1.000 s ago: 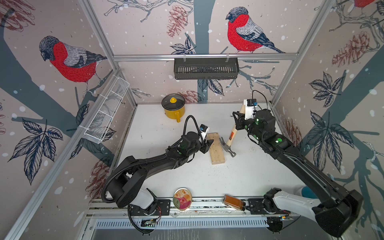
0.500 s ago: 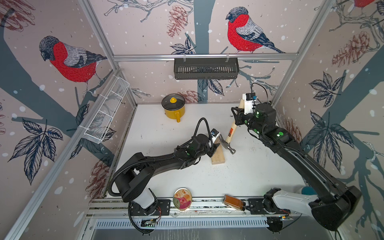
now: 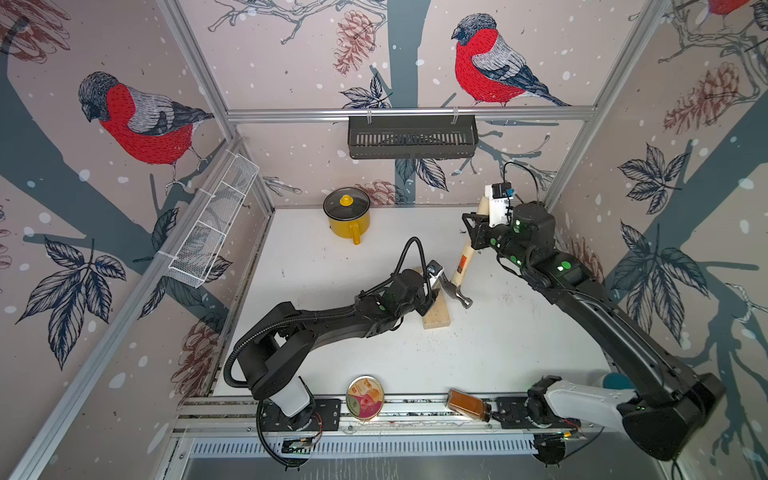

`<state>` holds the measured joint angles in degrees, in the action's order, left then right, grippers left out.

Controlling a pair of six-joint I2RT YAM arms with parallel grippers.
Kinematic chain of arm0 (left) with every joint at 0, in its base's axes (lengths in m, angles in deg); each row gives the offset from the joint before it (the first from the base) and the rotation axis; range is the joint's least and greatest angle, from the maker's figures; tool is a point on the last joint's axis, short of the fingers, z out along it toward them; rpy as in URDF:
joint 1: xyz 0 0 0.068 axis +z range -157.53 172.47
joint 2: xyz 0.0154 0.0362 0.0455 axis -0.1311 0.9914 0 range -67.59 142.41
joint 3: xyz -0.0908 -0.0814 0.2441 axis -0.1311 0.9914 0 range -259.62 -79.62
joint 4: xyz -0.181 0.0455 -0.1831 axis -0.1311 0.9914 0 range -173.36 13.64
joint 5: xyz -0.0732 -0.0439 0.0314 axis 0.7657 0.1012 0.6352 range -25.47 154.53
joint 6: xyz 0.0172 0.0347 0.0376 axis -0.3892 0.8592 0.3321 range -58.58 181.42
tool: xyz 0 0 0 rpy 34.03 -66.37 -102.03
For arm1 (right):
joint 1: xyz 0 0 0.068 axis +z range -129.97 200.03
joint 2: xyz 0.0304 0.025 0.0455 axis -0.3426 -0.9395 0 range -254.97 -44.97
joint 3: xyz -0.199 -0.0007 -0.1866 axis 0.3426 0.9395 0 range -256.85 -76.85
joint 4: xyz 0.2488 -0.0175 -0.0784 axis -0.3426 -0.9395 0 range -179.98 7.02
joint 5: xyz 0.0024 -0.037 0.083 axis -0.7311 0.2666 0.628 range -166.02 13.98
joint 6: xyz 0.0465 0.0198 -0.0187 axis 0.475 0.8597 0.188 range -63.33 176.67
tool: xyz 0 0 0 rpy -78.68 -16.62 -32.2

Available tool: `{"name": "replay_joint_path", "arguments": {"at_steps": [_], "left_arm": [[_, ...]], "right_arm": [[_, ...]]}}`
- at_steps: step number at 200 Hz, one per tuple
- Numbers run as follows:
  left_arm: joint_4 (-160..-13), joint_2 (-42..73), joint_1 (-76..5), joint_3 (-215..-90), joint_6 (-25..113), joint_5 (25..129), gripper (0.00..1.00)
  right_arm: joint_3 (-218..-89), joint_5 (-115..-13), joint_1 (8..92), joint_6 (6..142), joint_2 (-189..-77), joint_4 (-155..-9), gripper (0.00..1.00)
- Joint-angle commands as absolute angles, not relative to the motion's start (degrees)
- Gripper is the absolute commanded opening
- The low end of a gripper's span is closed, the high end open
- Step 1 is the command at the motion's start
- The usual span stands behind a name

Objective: Use a claw hammer to pull out a nail
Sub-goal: Pick up the nail with the hammer.

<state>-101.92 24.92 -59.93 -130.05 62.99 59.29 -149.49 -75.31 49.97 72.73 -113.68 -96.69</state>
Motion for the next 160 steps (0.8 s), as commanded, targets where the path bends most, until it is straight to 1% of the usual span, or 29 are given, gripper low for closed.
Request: {"name": "replay_joint_path", "arguments": {"at_steps": [1,63,107,130,150,160], "left_arm": [[-101.64,25.54,-60.13,-130.94,64.23,57.42,0.45],[-100.81,26.33,-60.27,-131.65,64.18,56.83,0.43],[-100.71,26.39,-60.24,-131.73,64.15,56.73,0.39],[-100.46,26.45,-60.27,-131.81,64.06,56.58,0.34],[-100.46,26.48,-60.26,-131.88,63.97,56.53,0.25],[-100.36,26.45,-60.27,-131.89,63.88,56.37,0.22]], "right_arm": [[-150.34,-73.91,50.0,73.55,-113.51,-92.47,0.0],[-151.26,-73.56,51.54,73.7,-113.6,-92.68,0.0],[-151.85,-73.93,52.35,73.55,-113.91,-93.1,0.0],[-152.17,-74.25,52.68,73.5,-113.97,-93.16,0.0],[-152.8,-74.63,52.83,73.24,-114.27,-93.61,0.0],[-153.09,-74.87,52.82,73.07,-114.49,-93.92,0.0]]}}
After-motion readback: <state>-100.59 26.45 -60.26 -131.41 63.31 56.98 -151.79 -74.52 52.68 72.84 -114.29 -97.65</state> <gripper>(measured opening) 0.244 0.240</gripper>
